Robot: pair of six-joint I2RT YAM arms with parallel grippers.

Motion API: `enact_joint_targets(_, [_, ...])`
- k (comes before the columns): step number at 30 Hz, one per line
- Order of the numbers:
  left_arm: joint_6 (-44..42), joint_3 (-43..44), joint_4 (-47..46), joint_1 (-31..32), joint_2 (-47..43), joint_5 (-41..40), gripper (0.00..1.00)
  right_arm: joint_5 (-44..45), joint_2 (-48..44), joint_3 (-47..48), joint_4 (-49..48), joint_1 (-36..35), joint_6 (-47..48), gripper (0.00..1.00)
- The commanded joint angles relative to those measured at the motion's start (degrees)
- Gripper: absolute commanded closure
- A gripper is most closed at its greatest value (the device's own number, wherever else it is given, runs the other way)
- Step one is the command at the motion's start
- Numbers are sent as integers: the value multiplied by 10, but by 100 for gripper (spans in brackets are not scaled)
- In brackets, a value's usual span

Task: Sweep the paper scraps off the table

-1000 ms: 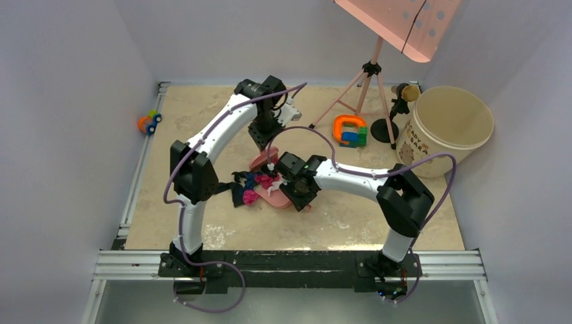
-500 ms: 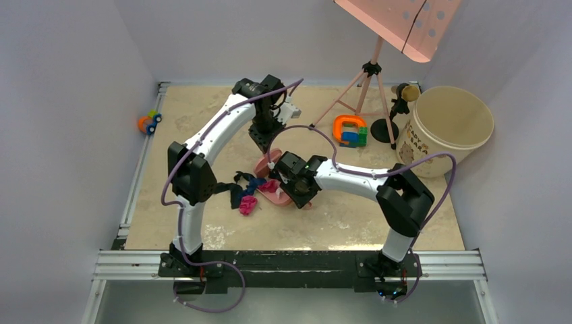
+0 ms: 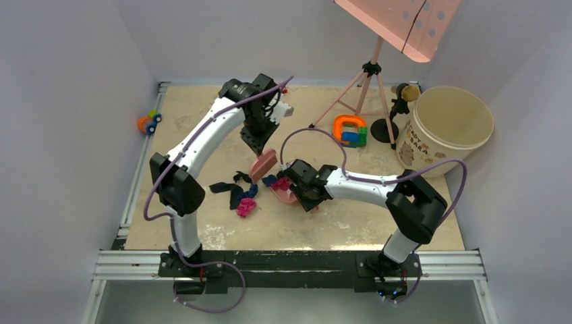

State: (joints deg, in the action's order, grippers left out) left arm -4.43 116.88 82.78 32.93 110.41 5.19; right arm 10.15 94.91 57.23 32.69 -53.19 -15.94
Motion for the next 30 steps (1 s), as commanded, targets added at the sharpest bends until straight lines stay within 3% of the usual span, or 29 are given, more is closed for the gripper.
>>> enact_joint_targets(1, [32,-22,-16,2,-64,-5,100,19,-18,0,-32,2,-19,100])
enact_joint_targets(15, [135,-44,-8,-16,-140,-149,100,97,-108,-11,-21,-6,-40,100])
enact_joint_targets(20, [159,-56,22,-18,-182,-216,100,92,-145,8,28,-5,-45,100])
enact_joint_targets(30, [183,-178,-13,-18,-286,-236,100,76,-200,83,160,36,-60,100])
